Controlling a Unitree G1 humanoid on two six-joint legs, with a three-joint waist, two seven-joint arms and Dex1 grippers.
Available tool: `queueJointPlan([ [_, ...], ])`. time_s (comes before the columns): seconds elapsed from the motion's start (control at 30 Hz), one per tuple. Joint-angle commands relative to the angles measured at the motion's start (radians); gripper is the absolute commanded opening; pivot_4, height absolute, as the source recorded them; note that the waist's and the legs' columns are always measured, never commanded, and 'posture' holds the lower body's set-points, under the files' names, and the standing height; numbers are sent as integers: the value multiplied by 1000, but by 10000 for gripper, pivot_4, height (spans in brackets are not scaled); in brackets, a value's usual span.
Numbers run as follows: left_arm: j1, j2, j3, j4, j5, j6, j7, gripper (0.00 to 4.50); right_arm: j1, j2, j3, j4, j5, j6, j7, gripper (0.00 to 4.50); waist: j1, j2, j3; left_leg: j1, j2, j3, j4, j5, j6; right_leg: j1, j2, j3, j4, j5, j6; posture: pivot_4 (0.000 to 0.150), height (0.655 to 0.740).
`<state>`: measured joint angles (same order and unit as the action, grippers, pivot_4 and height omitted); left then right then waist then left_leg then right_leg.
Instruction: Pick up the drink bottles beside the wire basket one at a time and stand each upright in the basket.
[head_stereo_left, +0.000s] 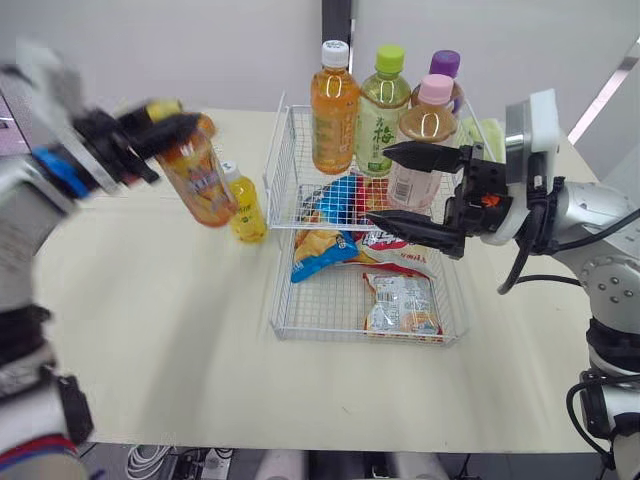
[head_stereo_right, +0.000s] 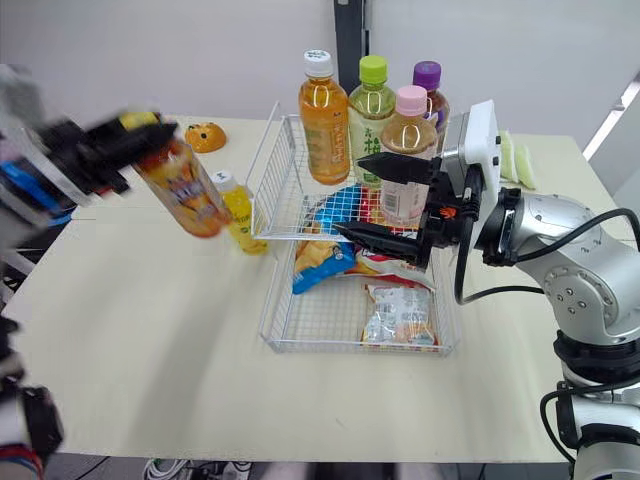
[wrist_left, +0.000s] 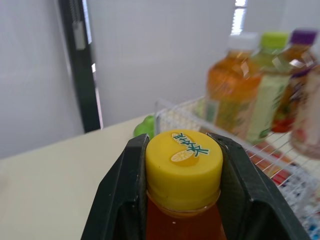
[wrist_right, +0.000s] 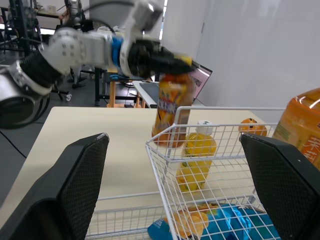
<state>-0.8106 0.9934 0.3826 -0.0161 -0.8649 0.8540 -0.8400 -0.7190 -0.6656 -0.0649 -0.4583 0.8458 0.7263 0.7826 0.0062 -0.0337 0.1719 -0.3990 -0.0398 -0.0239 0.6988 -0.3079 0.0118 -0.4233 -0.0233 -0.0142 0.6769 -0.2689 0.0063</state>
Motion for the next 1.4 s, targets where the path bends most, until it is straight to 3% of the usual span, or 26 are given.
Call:
queueJointPlan([
  [0.03,-178,75,-37,96,-62,82,-133,13759,-6,-2,-53,-24,21,-14,-17,45000,0,0,0,0,0,0,0,0,0,0,0,0,0,0,0,1500,7400],
  [0.23,-495,17,-182,279,-7,93,-267,13759,23,-12,-80,-70,27,-1,-58,45000,3,0,0,0,0,0,1,0,0,0,0,0,2,0,0,1500,7400],
  [0.47,-635,-188,-282,366,66,12,-372,13759,90,-51,-139,-162,48,36,-150,45000,-3,0,0,0,0,0,2,0,0,0,0,1,3,0,0,1500,7400],
  [0.83,-535,-470,-406,394,293,-321,-413,13759,176,-108,-223,-285,142,93,-303,45000,-7,0,0,-1,0,1,1,0,0,-2,0,1,3,0,0,1500,7400],
  [1.07,-505,-558,-423,484,382,-460,-399,13759,194,-140,-237,-308,187,98,-363,45000,-6,0,0,-1,0,1,1,0,0,-1,0,2,3,0,0,1500,7400],
  [1.4,-488,-624,-396,505,379,-447,-384,13759,201,-164,-230,-308,219,88,-396,45000,-3,0,0,-1,0,1,3,0,1,0,0,2,3,0,0,1500,7400],
])
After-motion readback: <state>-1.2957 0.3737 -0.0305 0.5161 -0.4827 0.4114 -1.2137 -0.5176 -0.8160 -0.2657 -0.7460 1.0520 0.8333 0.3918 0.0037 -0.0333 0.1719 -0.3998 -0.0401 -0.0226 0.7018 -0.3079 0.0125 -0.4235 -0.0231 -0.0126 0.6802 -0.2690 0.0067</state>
